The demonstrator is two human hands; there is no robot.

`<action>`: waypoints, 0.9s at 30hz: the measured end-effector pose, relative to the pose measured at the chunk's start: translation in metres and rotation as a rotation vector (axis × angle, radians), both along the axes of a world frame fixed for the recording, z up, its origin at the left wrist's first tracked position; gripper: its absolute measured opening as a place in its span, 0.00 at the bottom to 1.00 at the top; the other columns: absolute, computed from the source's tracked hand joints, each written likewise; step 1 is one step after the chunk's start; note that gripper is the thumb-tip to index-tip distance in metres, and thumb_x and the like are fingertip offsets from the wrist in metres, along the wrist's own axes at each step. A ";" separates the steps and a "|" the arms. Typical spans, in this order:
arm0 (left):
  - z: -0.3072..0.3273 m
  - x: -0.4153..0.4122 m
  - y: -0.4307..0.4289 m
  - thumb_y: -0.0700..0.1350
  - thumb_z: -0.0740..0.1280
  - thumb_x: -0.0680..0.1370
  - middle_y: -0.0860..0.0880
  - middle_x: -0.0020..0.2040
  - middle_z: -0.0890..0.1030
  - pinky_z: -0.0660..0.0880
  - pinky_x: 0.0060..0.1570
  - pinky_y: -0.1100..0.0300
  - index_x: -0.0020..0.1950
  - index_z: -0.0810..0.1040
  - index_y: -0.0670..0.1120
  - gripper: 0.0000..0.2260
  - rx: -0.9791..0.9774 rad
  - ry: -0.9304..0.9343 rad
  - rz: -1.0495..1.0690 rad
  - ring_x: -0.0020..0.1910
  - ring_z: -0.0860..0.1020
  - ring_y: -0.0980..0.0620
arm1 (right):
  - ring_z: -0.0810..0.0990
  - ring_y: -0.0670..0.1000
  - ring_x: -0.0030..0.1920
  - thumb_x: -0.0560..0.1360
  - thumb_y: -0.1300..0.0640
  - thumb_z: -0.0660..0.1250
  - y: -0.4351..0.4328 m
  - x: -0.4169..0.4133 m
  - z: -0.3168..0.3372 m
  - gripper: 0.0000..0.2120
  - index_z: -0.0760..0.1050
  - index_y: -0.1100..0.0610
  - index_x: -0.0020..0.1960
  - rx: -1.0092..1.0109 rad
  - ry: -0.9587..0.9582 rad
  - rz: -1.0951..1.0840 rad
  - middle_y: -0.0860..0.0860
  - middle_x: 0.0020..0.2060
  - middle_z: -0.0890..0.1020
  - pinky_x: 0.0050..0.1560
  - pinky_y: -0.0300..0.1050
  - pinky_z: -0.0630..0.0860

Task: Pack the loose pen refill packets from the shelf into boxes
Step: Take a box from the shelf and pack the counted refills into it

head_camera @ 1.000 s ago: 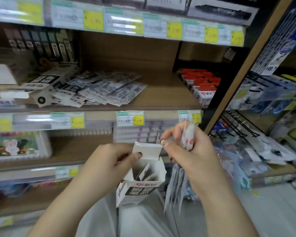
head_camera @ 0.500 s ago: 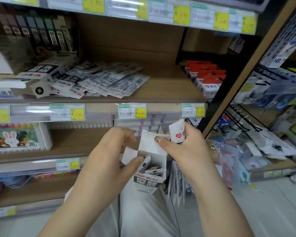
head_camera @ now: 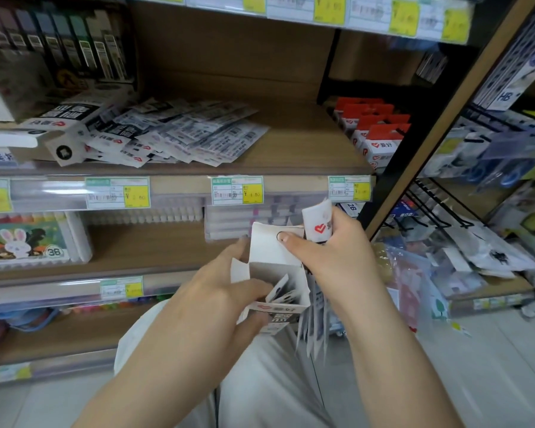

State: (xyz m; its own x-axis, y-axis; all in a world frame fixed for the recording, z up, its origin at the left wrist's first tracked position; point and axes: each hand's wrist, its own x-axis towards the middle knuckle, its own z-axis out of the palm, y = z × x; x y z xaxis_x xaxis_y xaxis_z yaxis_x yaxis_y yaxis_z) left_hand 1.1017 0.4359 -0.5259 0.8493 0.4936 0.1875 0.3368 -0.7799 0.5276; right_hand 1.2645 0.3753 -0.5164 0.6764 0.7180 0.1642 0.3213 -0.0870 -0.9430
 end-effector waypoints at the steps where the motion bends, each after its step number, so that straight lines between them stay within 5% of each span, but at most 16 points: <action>1: -0.002 0.000 -0.001 0.49 0.65 0.76 0.58 0.75 0.55 0.65 0.58 0.68 0.59 0.78 0.60 0.13 0.001 -0.007 0.007 0.70 0.65 0.56 | 0.76 0.38 0.31 0.68 0.60 0.73 0.000 0.000 0.000 0.13 0.70 0.49 0.34 -0.001 0.009 -0.010 0.38 0.27 0.78 0.30 0.32 0.71; 5: -0.006 0.000 -0.010 0.47 0.63 0.78 0.52 0.75 0.57 0.66 0.64 0.58 0.64 0.72 0.62 0.17 -0.063 -0.031 0.079 0.69 0.65 0.54 | 0.75 0.32 0.30 0.69 0.61 0.73 0.002 -0.001 0.000 0.14 0.69 0.49 0.35 0.026 0.032 -0.046 0.40 0.27 0.77 0.25 0.26 0.67; 8: -0.010 0.003 -0.020 0.51 0.61 0.78 0.57 0.65 0.66 0.68 0.51 0.72 0.65 0.67 0.65 0.17 -0.025 -0.009 0.103 0.63 0.68 0.57 | 0.75 0.32 0.30 0.69 0.61 0.72 0.005 -0.001 -0.001 0.14 0.69 0.48 0.35 0.019 0.039 -0.046 0.38 0.27 0.78 0.26 0.26 0.68; 10: -0.009 0.007 -0.025 0.54 0.61 0.77 0.63 0.54 0.67 0.67 0.43 0.77 0.61 0.67 0.66 0.13 -0.032 -0.023 0.150 0.50 0.70 0.62 | 0.75 0.33 0.30 0.69 0.61 0.72 0.006 -0.001 -0.003 0.14 0.69 0.49 0.35 0.022 0.050 -0.056 0.33 0.26 0.77 0.26 0.26 0.68; 13: -0.015 0.014 -0.027 0.53 0.64 0.75 0.65 0.39 0.65 0.63 0.45 0.81 0.51 0.73 0.62 0.06 -0.037 -0.083 0.202 0.33 0.67 0.66 | 0.75 0.35 0.30 0.69 0.60 0.72 0.006 0.000 -0.002 0.13 0.69 0.50 0.35 0.027 0.065 -0.078 0.35 0.26 0.77 0.27 0.28 0.69; 18: -0.028 0.021 -0.020 0.48 0.66 0.73 0.59 0.35 0.68 0.66 0.29 0.71 0.39 0.74 0.53 0.04 -0.112 -0.183 0.230 0.32 0.70 0.61 | 0.77 0.39 0.31 0.67 0.58 0.74 0.000 0.006 0.025 0.09 0.73 0.51 0.37 -0.022 0.031 -0.089 0.45 0.31 0.82 0.34 0.37 0.75; 22: -0.030 0.024 -0.016 0.47 0.66 0.74 0.55 0.37 0.71 0.70 0.33 0.61 0.39 0.74 0.52 0.05 -0.111 -0.214 0.209 0.34 0.71 0.56 | 0.76 0.43 0.31 0.67 0.57 0.73 -0.012 0.014 0.070 0.12 0.70 0.50 0.34 0.396 0.081 -0.173 0.44 0.28 0.77 0.35 0.39 0.73; 27: -0.029 0.030 -0.016 0.44 0.67 0.75 0.52 0.40 0.74 0.74 0.35 0.51 0.44 0.73 0.51 0.04 -0.101 -0.238 0.162 0.39 0.75 0.49 | 0.68 0.42 0.22 0.71 0.60 0.67 -0.015 0.022 0.103 0.12 0.65 0.56 0.34 0.856 0.576 0.122 0.47 0.24 0.72 0.26 0.36 0.66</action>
